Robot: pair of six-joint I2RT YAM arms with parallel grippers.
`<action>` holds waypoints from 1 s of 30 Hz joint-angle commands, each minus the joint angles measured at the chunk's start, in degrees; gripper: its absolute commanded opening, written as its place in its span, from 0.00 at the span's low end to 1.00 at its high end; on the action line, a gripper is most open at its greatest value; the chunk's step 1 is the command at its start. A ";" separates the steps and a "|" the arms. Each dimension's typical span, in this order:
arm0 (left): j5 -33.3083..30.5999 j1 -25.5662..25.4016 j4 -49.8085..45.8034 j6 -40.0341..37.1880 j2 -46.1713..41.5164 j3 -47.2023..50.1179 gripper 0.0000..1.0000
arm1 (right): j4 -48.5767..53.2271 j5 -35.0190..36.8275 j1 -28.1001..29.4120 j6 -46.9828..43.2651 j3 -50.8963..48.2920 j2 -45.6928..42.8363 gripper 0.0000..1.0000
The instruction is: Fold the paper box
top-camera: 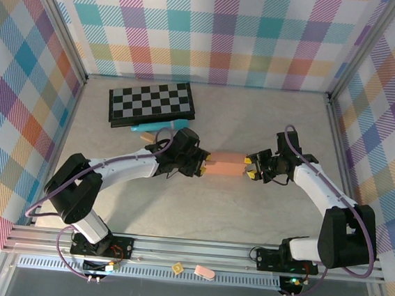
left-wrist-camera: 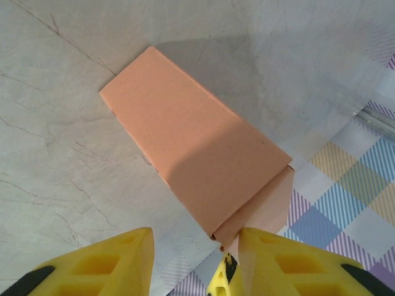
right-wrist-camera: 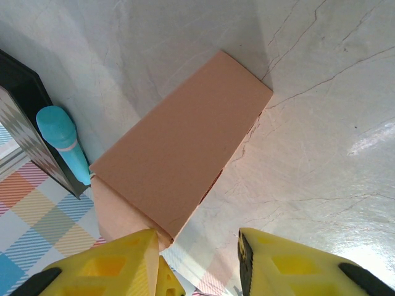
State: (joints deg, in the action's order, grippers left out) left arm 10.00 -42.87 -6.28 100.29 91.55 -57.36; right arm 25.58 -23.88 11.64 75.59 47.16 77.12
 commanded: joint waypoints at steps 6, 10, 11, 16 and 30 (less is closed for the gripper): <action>1.25 -0.37 -4.20 -0.36 1.81 1.89 0.32 | 7.19 3.51 -0.04 0.39 -0.88 1.71 0.38; 1.32 -0.46 -3.42 -0.53 2.23 1.82 0.30 | 7.33 3.55 -0.02 0.61 -0.36 1.69 0.38; 1.26 -0.45 -2.88 -0.77 2.21 1.71 0.30 | 7.65 3.73 -0.05 0.44 0.18 1.50 0.38; -0.33 -0.30 -4.29 -5.91 1.66 -2.90 0.40 | 11.86 7.43 0.40 -2.37 5.46 -0.57 0.48; -3.39 3.20 -11.72 -24.57 -9.37 -12.07 0.88 | 5.76 22.08 16.36 27.53 8.07 -4.11 0.87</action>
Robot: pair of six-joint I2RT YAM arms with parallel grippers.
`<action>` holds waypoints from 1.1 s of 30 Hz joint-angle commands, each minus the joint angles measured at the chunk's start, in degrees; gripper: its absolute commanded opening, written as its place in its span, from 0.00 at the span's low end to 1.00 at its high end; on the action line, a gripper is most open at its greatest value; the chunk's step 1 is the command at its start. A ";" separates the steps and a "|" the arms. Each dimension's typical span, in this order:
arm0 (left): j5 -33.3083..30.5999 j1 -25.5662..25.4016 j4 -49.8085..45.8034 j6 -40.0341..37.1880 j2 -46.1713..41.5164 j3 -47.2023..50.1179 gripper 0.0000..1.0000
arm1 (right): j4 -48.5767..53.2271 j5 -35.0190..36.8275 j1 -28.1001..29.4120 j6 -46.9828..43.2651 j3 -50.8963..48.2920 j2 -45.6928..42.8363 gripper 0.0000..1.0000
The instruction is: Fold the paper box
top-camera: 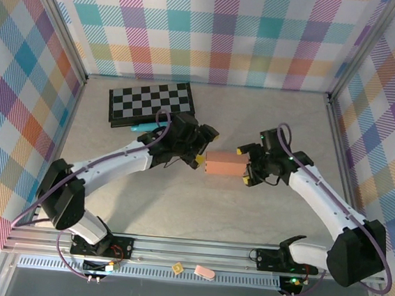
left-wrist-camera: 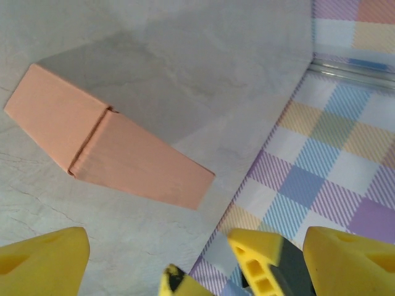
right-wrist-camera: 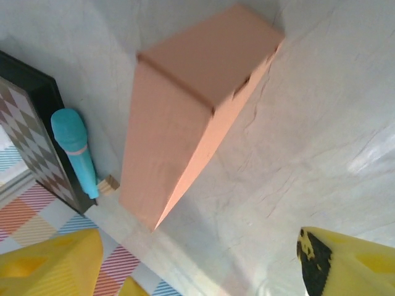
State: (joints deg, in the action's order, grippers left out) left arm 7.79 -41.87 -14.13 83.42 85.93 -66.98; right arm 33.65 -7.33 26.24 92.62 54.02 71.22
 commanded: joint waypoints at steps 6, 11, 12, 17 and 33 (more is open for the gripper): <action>-2.39 4.95 -11.51 -30.56 -11.23 -3.89 0.86 | -2.76 5.13 3.46 17.50 6.46 10.79 0.94; -4.69 5.04 -17.03 -39.93 -17.73 -1.81 0.85 | -6.64 4.48 3.91 19.97 7.57 16.32 0.92; -4.87 5.04 -17.62 -40.59 -19.01 -1.10 0.84 | -7.24 4.43 3.92 19.99 7.88 17.27 0.92; -4.84 5.13 -19.94 -41.31 -22.60 0.98 0.84 | -9.21 3.81 4.00 19.17 7.90 20.48 0.83; -1.70 5.66 -20.86 -43.69 -23.02 0.17 0.83 | -22.33 4.66 5.05 6.39 -0.40 19.29 0.53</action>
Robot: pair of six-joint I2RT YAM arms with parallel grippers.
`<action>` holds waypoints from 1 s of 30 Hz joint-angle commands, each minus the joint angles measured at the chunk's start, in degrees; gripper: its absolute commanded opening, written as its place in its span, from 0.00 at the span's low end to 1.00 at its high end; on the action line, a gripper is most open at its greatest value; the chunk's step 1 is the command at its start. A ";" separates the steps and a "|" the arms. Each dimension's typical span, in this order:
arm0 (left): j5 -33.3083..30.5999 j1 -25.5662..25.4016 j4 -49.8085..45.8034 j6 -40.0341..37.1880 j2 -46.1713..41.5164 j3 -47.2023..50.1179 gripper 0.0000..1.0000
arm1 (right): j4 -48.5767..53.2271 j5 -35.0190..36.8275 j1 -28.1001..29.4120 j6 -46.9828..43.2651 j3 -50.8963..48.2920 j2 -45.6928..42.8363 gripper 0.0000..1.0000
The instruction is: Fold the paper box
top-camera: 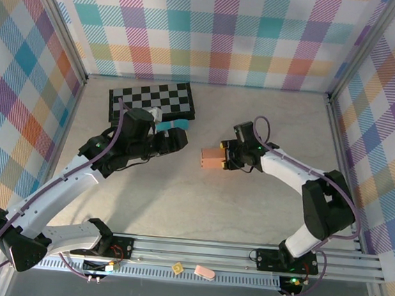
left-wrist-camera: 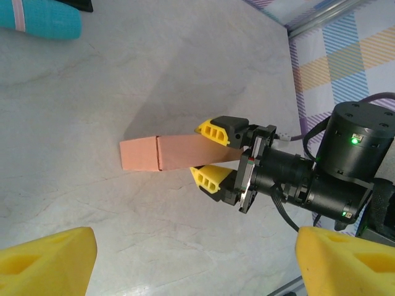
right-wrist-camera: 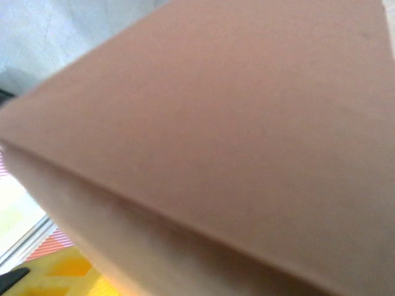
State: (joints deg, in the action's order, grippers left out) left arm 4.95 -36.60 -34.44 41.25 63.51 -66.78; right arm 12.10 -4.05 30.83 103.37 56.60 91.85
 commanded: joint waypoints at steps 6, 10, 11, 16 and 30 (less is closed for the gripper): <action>1.46 0.70 1.22 -1.45 -0.41 0.87 0.83 | -27.62 -0.98 0.42 -13.84 -14.60 -4.77 0.52; 1.99 0.91 2.85 -1.29 -0.16 1.98 0.83 | -33.70 -4.68 0.45 -19.33 -19.14 -4.45 0.49; 2.03 1.06 3.27 -1.12 -0.06 2.21 0.83 | -34.29 -4.73 0.46 -19.68 -20.13 -4.43 0.48; 2.48 1.36 5.62 -0.67 0.21 2.80 0.83 | -36.51 -2.51 0.47 -18.28 -24.65 -5.04 0.54; 0.63 2.82 4.40 -0.91 0.76 2.39 0.85 | 20.10 8.41 -3.53 -16.71 -10.88 -20.91 0.99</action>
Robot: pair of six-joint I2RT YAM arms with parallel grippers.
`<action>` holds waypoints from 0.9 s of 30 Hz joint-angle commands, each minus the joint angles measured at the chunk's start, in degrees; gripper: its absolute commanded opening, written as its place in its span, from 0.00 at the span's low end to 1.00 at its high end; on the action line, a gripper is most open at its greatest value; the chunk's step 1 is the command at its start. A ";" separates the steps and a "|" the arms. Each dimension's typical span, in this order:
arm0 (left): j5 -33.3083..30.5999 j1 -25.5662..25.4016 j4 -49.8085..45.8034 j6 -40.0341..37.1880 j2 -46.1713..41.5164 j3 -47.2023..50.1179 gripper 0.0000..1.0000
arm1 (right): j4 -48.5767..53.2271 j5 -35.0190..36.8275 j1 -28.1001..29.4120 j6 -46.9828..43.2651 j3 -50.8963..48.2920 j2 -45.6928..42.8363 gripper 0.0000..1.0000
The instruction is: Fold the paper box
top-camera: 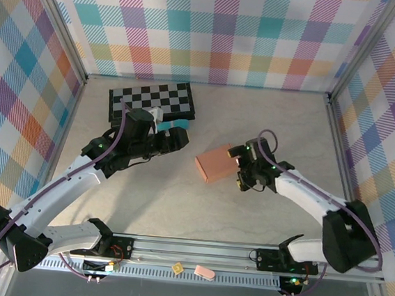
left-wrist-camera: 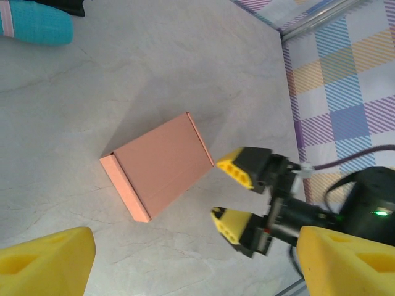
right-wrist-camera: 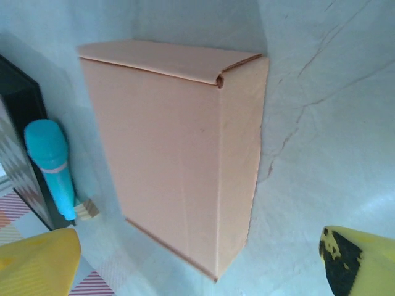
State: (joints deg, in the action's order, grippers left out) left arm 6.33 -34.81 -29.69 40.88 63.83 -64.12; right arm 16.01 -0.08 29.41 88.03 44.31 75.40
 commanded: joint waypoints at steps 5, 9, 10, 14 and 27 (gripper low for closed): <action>-3.26 2.60 -3.39 -2.58 -0.22 -1.19 0.90 | 22.02 5.78 -10.99 -24.33 6.45 -14.82 0.99; -1.42 5.74 -5.57 -2.87 0.44 -0.77 1.00 | 35.53 13.73 -13.11 -41.83 16.64 -17.94 0.99; -1.36 6.29 -5.56 -3.67 0.42 -0.46 1.00 | 38.45 17.51 -13.12 -44.61 18.47 -18.83 0.99; -5.76 7.74 -4.47 -9.39 -0.48 1.24 1.00 | 37.43 31.98 -13.38 -57.63 16.09 -23.97 0.99; -34.91 16.34 11.67 -31.99 1.52 17.51 1.00 | -15.74 26.81 -14.24 -86.95 -23.64 -36.02 0.99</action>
State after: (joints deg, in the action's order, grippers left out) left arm -29.15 -22.26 -25.41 18.39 63.94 -48.25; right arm 13.10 27.40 15.73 7.86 21.26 36.95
